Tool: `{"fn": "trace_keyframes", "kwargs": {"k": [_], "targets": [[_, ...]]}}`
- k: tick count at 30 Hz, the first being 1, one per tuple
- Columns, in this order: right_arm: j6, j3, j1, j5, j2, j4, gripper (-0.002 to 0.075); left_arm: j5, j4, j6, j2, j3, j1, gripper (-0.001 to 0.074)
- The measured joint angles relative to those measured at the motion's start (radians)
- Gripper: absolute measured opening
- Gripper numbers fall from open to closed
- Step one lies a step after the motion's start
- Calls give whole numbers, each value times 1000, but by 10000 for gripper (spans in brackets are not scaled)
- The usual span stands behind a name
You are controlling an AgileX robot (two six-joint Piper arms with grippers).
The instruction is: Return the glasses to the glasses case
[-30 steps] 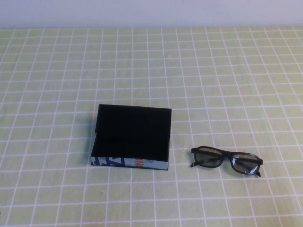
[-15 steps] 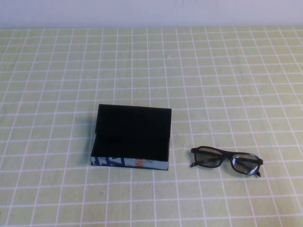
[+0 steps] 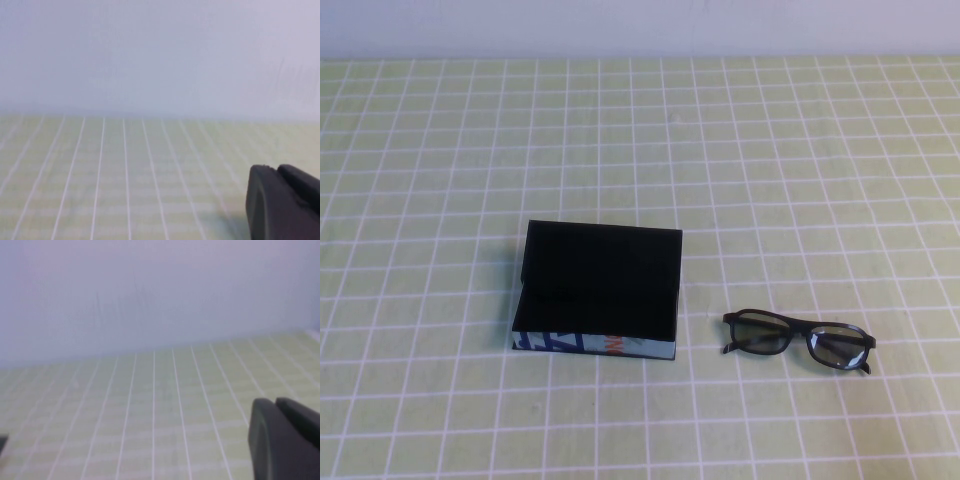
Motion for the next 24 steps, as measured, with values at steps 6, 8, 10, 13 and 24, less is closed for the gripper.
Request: {"fn": "trace_keyframes", "kwargs": {"k": [6,8,10,13,24], "targets": [[0,0,0,-259,0,0,-18,-332,2,0,0,0,0,-3],[0,0,0,-288,0,0,-18,-384,2,0,0,0,0,-3],[0,0,0,-298,0,0,-18,-411,3,0,0,0,0,-3],[0,0,0,-302,0,0,-18,-420,3,0,0,0,0,-4],[0,0,0,-313,0,0,-18,-431,4,0,0,0,0,-4]]}}
